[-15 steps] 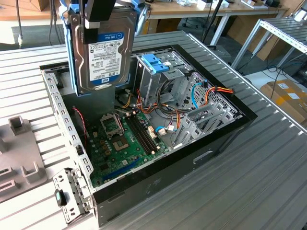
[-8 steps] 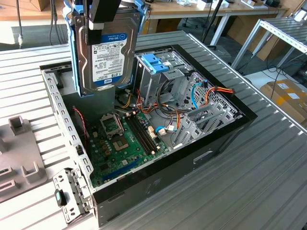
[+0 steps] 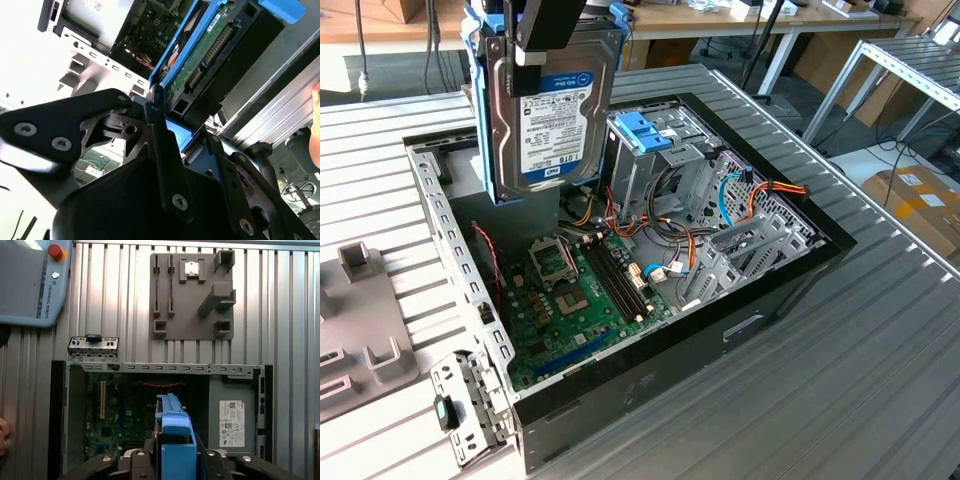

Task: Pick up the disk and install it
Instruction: 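Pick up the disk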

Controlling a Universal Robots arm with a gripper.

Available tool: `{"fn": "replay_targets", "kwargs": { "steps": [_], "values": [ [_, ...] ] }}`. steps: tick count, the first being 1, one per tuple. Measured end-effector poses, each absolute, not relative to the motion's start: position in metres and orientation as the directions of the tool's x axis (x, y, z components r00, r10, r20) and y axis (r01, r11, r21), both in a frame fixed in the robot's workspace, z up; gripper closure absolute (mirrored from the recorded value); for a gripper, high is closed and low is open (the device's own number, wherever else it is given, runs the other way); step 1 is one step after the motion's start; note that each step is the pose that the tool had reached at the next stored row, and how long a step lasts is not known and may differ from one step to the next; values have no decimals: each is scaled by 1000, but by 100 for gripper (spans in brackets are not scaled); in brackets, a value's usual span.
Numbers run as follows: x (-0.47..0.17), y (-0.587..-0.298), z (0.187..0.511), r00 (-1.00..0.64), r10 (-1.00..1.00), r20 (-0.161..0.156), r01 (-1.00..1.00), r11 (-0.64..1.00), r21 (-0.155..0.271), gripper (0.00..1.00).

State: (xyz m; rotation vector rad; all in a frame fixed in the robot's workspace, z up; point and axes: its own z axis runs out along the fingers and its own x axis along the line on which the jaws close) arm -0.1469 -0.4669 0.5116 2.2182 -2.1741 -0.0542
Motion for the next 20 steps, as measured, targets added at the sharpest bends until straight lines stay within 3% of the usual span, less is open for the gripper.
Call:
{"fn": "replay_targets", "kwargs": {
  "steps": [20],
  "values": [
    [-133, -479, 511, 20, -1000, 0, -999, -20, 49, 63]
  ]
}}
